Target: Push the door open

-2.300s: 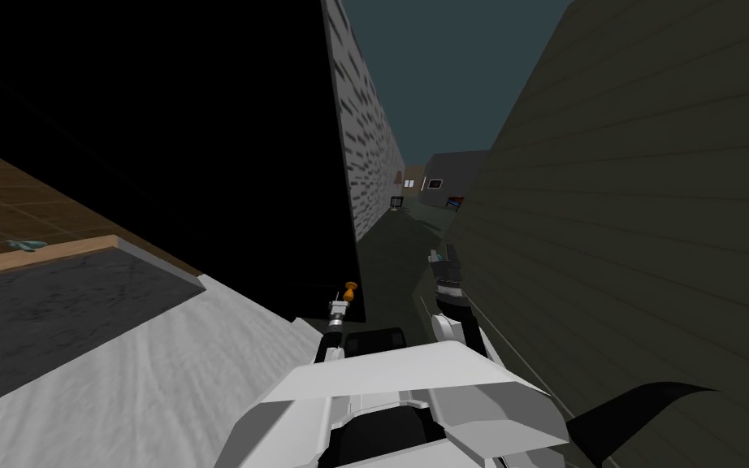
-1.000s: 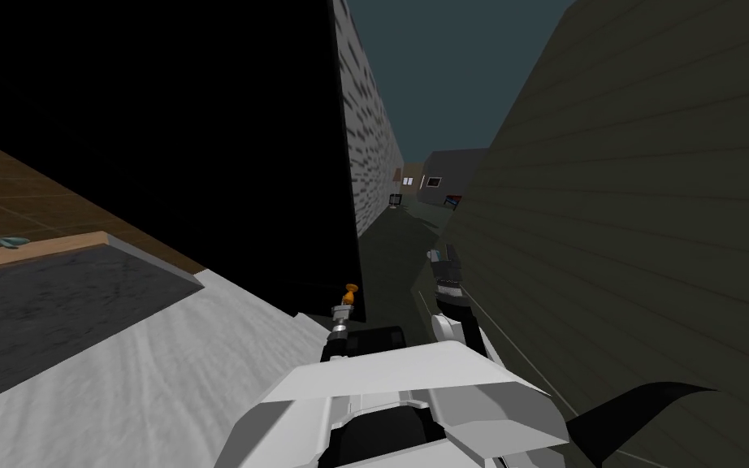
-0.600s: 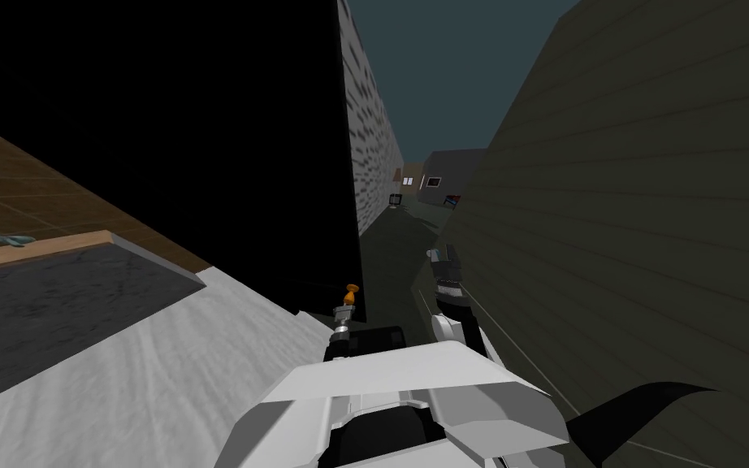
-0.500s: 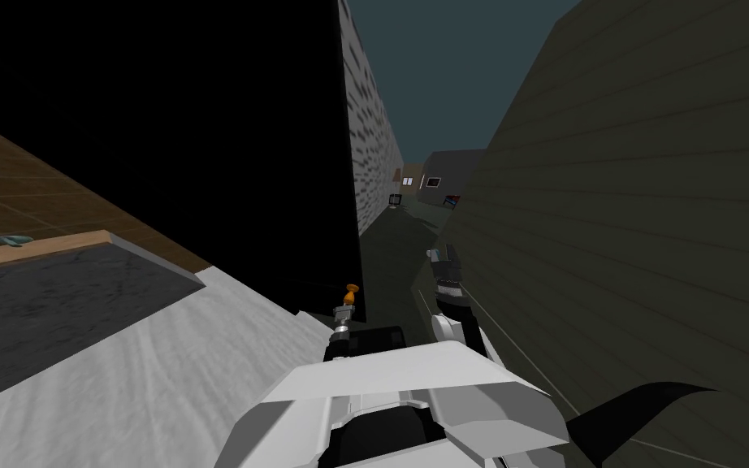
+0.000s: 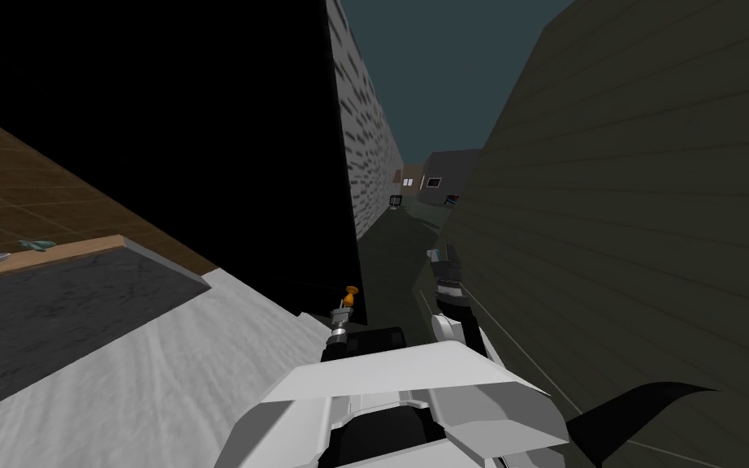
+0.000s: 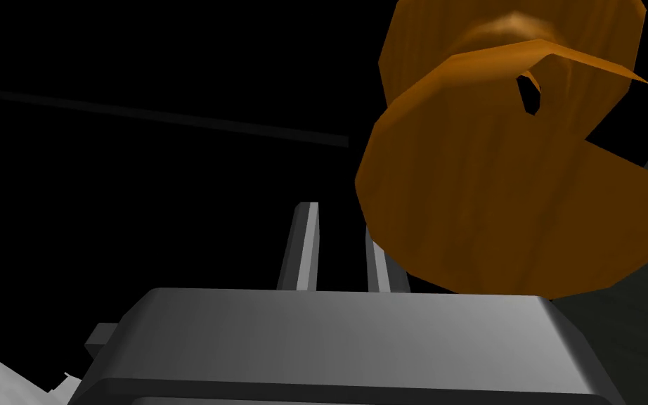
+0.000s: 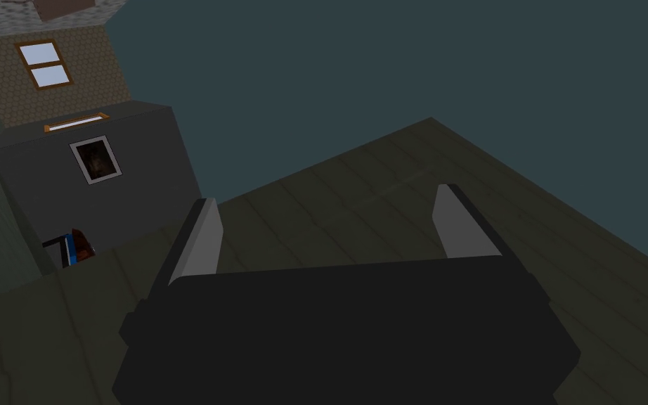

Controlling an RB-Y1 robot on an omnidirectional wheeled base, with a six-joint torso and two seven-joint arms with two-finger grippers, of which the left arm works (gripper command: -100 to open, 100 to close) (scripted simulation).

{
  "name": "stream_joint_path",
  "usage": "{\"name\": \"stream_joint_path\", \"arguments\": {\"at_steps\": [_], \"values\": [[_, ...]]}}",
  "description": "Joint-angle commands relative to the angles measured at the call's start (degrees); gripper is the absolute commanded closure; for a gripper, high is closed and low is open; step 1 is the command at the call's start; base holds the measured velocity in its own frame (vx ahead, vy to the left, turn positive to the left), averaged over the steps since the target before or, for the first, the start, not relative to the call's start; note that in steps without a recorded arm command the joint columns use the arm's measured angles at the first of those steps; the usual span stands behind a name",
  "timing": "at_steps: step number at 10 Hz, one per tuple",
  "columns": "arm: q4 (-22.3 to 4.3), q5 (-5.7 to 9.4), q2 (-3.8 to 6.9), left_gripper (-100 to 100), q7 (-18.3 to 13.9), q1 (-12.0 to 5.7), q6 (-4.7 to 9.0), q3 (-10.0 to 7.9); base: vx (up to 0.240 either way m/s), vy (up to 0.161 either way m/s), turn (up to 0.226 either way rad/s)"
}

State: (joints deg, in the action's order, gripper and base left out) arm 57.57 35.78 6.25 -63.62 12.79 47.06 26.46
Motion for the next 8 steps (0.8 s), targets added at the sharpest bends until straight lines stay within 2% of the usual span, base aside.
{"name": "stream_joint_path", "arguments": {"at_steps": [1, 4, 7, 8], "values": [[1.48, -0.07, -0.92, -100, 1.16, -0.52, -1.7, -0.06, -0.018, 0.037, 0.064], [1.48, -0.07, -0.92, -100, 1.16, -0.52, -1.7, -0.06, -0.011, 0.01, 0.002], [3.1, 0.26, -2.33, -100, 3.28, -1.5, -5.45, -1.14, -0.026, 0.008, 0.047], [4.29, 0.51, -3.55, -100, 4.84, -2.22, -8.22, -1.93, -0.057, 0.021, 0.084]]}}
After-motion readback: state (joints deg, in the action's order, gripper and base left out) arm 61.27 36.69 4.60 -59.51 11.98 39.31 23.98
